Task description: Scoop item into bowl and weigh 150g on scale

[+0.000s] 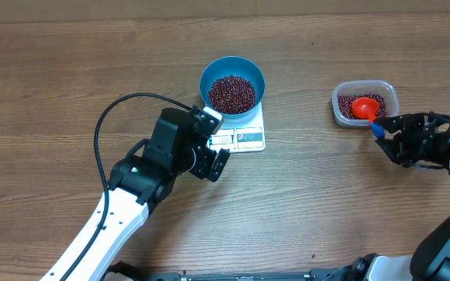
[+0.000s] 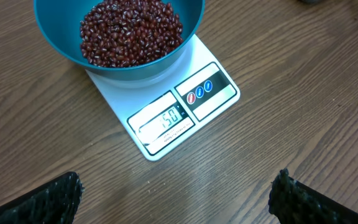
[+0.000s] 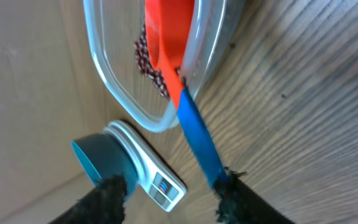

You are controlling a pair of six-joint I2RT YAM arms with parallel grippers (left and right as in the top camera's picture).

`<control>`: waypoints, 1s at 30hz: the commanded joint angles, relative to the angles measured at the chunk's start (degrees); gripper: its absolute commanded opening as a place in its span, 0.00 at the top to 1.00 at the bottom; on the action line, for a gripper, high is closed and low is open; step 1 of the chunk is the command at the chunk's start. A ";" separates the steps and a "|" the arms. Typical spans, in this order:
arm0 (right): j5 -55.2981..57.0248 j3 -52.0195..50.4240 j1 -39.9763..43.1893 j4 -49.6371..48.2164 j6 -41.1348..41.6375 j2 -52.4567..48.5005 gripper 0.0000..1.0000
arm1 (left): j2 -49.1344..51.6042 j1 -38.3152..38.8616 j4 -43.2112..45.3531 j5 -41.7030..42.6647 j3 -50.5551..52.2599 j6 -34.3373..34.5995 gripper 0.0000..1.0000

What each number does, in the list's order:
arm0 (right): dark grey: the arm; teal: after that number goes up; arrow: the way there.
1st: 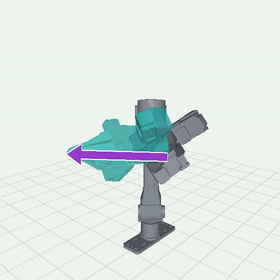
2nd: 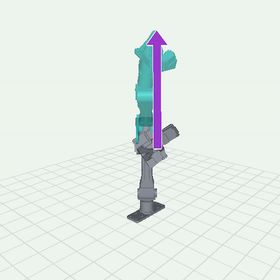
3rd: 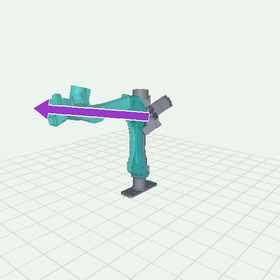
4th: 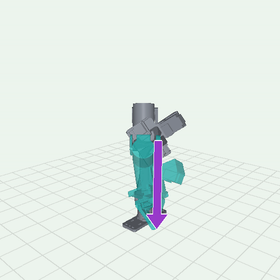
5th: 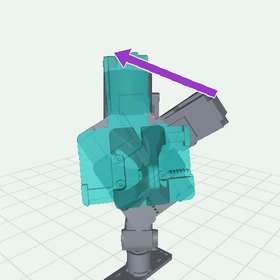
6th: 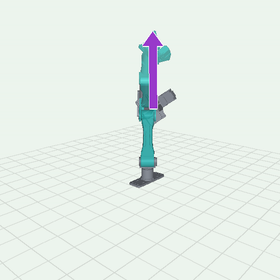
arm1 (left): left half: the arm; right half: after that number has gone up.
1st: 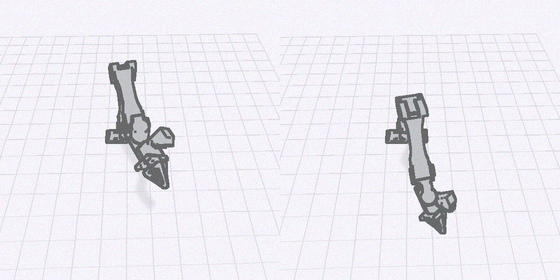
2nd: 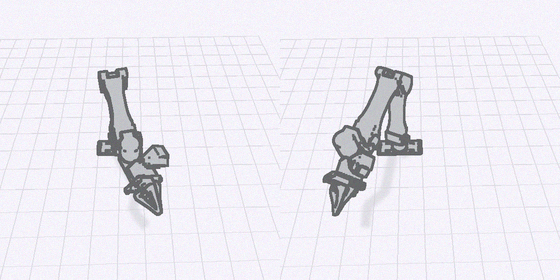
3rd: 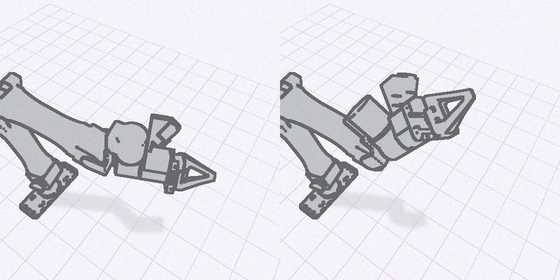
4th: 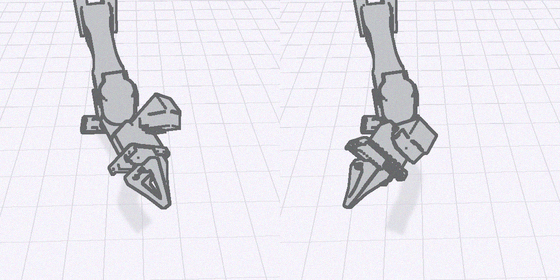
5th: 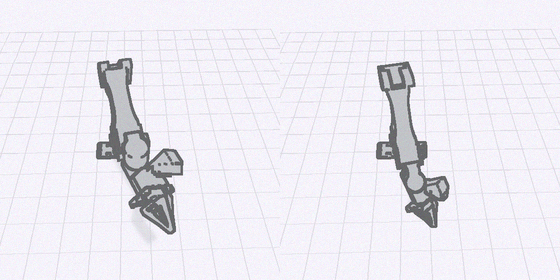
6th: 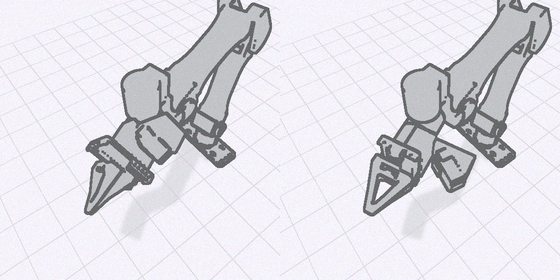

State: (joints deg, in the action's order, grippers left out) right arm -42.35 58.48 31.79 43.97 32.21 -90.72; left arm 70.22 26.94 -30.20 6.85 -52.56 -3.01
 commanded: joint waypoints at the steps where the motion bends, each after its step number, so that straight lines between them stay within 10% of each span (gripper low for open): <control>1: 0.33 -0.17 -0.22 1.31 -1.16 -0.17 0.46 | 0.20 -0.35 0.20 -0.44 -1.18 -0.68 0.00; 18: 10.36 0.63 -0.17 8.76 -6.27 8.33 0.39 | 0.17 -0.35 0.20 -0.44 -1.18 -0.68 0.00; 24: 10.36 3.15 -0.17 11.91 -12.87 15.96 0.13 | 0.17 -0.35 0.20 -0.44 -1.18 -0.68 0.00; 30: 10.36 6.47 -0.24 15.45 -17.84 23.41 0.11 | 0.17 -0.35 0.20 -0.44 -1.18 -0.68 0.00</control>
State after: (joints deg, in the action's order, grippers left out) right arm -32.47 62.06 31.77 58.89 18.57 -70.61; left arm 70.22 26.94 -30.20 6.83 -52.56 -3.01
